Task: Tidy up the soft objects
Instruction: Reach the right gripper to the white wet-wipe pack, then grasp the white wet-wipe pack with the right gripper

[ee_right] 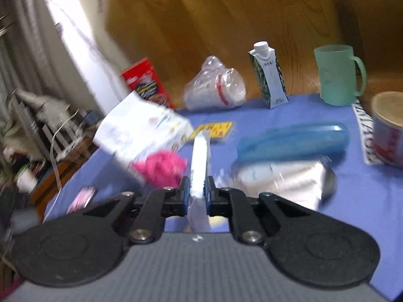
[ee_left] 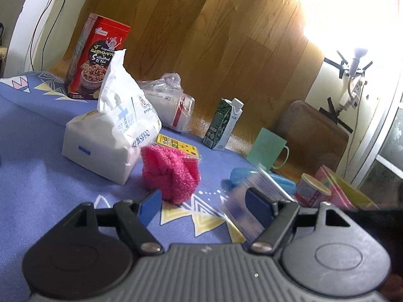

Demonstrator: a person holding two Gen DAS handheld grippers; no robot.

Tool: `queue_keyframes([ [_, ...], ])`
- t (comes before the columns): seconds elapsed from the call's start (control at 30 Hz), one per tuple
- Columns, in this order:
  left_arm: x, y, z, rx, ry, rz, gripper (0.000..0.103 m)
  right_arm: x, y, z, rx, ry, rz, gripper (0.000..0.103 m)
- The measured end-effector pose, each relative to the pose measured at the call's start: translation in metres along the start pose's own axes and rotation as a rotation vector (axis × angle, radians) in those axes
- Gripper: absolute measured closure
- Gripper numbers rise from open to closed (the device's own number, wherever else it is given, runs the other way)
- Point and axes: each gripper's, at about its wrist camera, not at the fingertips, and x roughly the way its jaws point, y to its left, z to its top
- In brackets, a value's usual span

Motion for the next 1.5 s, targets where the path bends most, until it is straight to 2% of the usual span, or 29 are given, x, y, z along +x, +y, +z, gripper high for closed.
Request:
queue_keyframes([
  [0.07, 0.001, -0.004, 0.000, 0.021, 0.004, 0.012, 0.019, -0.018, -0.010, -0.012, 0.036, 0.017, 0.035, 0.088],
  [0.13, 0.001, -0.009, -0.002, 0.049, -0.001, 0.032, 0.015, -0.037, -0.021, -0.024, 0.074, 0.014, 0.045, 0.088],
  [0.17, 0.001, -0.011, -0.002, 0.061, 0.000, 0.039, 0.015, -0.046, -0.026, -0.029, 0.086, -0.001, 0.025, 0.087],
  [0.3, 0.006, -0.021, -0.004, 0.115, 0.022, 0.084, 0.015, -0.075, -0.049, -0.043, 0.152, -0.109, -0.159, 0.080],
  [0.4, 0.007, -0.029, -0.007, 0.159, 0.031, 0.113, 0.015, -0.089, -0.061, -0.051, 0.199, -0.163, -0.169, 0.066],
  [0.43, 0.008, -0.031, -0.007, 0.174, 0.033, 0.124, 0.014, -0.091, -0.062, -0.053, 0.199, -0.172, -0.167, 0.063],
  [0.53, 0.010, -0.039, -0.009, 0.214, 0.036, 0.172, 0.003, -0.090, -0.054, -0.057, 0.136, -0.173, -0.185, 0.059],
  [0.6, 0.012, -0.041, -0.009, 0.228, 0.042, 0.192, 0.003, -0.088, -0.045, -0.060, 0.071, -0.163, -0.189, 0.056],
  [0.67, 0.014, -0.041, -0.009, 0.229, 0.050, 0.211, 0.003, -0.086, -0.039, -0.064, 0.001, -0.148, -0.181, 0.048],
  [0.73, 0.014, -0.040, -0.008, 0.224, 0.054, 0.218, 0.003, -0.081, -0.029, -0.067, -0.078, -0.123, -0.183, 0.021],
  [0.8, 0.015, -0.039, -0.007, 0.220, 0.055, 0.222, 0.003, -0.073, -0.019, -0.070, -0.148, -0.102, -0.190, 0.008],
  [0.83, 0.014, -0.039, -0.007, 0.218, 0.055, 0.223, 0.003, -0.067, -0.014, -0.071, -0.183, -0.085, -0.193, 0.006],
  [1.0, 0.015, -0.038, -0.007, 0.221, 0.059, 0.215, 0.003, -0.032, -0.004, -0.069, -0.287, 0.027, -0.234, 0.004],
  [1.17, 0.016, -0.037, -0.006, 0.212, 0.066, 0.202, 0.003, -0.021, -0.003, -0.067, -0.344, 0.052, -0.273, 0.004],
  [1.2, 0.016, -0.036, -0.005, 0.209, 0.067, 0.199, 0.003, -0.023, -0.005, -0.067, -0.342, 0.046, -0.276, 0.008],
  [1.23, 0.016, -0.036, -0.005, 0.205, 0.068, 0.195, 0.003, -0.025, -0.007, -0.066, -0.349, 0.038, -0.285, 0.017],
  [1.3, 0.016, -0.035, -0.005, 0.201, 0.070, 0.190, 0.003, -0.029, -0.008, -0.066, -0.352, 0.030, -0.289, 0.026],
  [1.5, 0.015, -0.038, -0.006, 0.220, 0.067, 0.185, 0.003, -0.053, -0.020, -0.074, -0.341, 0.016, -0.259, 0.029],
])
